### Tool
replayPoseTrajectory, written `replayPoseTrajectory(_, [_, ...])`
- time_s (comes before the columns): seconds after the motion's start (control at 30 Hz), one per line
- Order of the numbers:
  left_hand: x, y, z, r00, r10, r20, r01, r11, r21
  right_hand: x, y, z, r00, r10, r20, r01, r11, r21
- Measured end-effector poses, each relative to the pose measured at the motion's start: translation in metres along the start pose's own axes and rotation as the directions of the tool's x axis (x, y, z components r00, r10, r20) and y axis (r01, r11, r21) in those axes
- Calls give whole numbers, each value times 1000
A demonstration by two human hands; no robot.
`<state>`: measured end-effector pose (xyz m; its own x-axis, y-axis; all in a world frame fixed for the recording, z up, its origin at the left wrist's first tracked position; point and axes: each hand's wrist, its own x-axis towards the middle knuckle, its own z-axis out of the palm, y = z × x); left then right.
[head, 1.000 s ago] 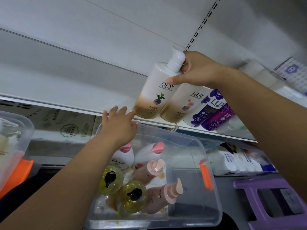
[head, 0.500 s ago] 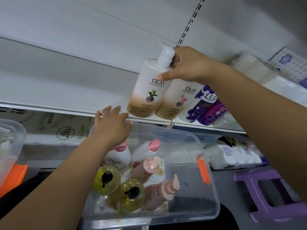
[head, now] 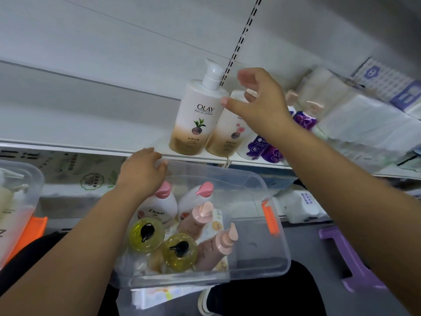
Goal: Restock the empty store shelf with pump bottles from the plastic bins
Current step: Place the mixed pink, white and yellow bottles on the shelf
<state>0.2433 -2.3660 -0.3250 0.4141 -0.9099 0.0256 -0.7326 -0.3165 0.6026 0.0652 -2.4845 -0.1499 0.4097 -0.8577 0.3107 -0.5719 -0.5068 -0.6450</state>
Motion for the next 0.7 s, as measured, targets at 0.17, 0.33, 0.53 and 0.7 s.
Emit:
replayPoseTrajectory(0.17, [-20,-16,-1,997,-66,37,68,996,-63,-82,28,-5,996,72,57,-73,997,19])
replayPoseTrajectory(0.33, [-43,-17,2,975,-219,-32,213,968,-132,-155,70,12,864,359,353,-335,933,-132])
replayPoseTrajectory(0.53, [-63,-15,11,955,-297,-15,296,955,-17,-201,91,31,704,524,480,-486,848,-212])
replayPoseTrajectory(0.7, [-69,-16,11,960,-277,-27,278,960,40,-215,103,45,712,521,471,-502,847,-177])
